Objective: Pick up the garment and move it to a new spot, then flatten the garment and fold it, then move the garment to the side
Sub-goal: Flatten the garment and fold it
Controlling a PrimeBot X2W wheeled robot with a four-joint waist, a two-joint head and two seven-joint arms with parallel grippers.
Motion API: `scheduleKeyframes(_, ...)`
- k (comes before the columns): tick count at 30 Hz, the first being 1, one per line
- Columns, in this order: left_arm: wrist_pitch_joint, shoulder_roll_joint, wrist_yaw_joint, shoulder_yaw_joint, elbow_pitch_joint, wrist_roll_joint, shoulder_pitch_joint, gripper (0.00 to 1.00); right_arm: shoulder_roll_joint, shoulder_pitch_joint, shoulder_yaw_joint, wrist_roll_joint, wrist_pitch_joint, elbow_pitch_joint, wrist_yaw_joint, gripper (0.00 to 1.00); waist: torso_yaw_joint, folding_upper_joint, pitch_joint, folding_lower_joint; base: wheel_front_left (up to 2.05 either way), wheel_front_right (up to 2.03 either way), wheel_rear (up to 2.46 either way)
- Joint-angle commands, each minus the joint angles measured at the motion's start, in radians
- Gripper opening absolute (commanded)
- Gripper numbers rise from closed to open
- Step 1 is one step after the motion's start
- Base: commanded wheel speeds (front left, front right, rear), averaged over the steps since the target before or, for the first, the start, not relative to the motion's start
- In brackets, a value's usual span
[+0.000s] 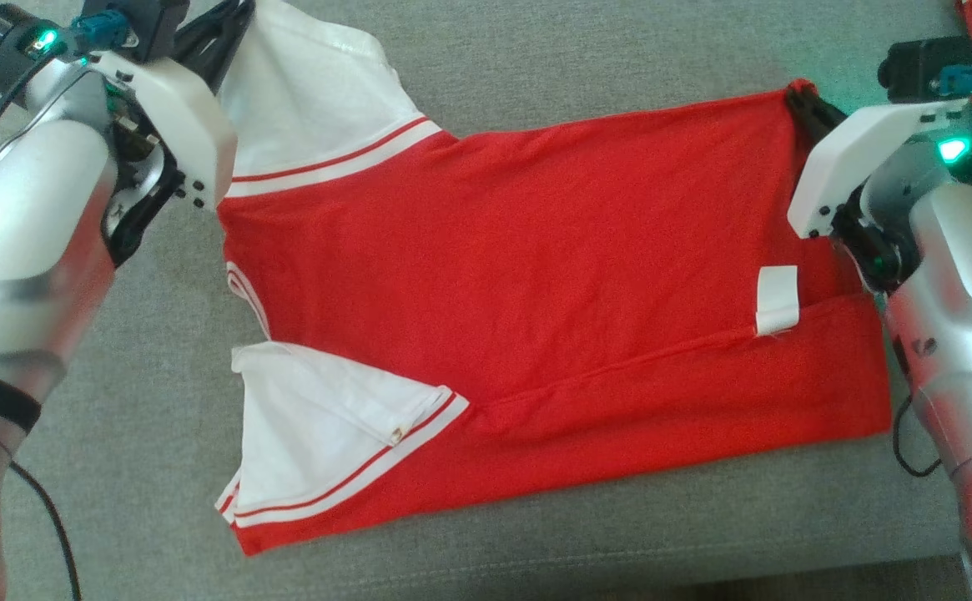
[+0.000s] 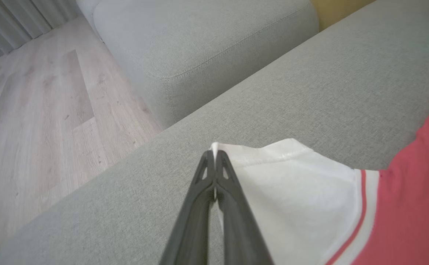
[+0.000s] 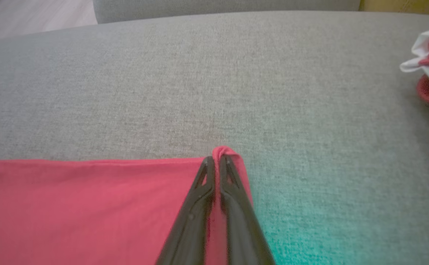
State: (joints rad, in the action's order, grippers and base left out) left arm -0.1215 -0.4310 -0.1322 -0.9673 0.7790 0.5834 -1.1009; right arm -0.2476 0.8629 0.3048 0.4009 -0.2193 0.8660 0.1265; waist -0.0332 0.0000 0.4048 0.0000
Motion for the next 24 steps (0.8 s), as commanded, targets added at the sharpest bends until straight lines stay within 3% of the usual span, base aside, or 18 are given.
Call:
scheduleKeyframes(1, -0.017, -0.035, 0.002, 0.028, -0.013, -0.004, -0.074, 0.0, 0.005, 0.035, 0.01, 0.004, 0.016, -0.023, 0.004, 0.0, -0.001, 0.0, 0.0, 0.0, 0.0, 0.0, 0.0)
scheduleKeyframes(8, -0.118, -0.034, 0.009, 0.04, -0.006, -0.031, -0.121, 0.0, -0.01, 0.076, -0.002, 0.032, 0.104, -0.018, 0.004, 0.0, -0.004, 0.0, -0.006, 0.0, 0.0, 0.0, 0.0)
scheduleKeyframes(16, -0.139, -0.036, 0.008, 0.117, -0.067, 0.002, -0.117, 0.0, -0.048, 0.076, -0.024, 0.08, 0.172, -0.031, 0.004, 0.0, 0.008, 0.0, -0.051, 0.0, 0.0, 0.0, 0.0)
scheduleKeyframes(24, -0.14, -0.077, 0.057, 0.204, -0.305, 0.013, 0.131, 0.0, -0.081, -0.082, -0.027, 0.184, 0.2, -0.13, 0.004, 0.0, 0.024, 0.0, -0.11, 0.0, 0.0, 0.0, 0.0)
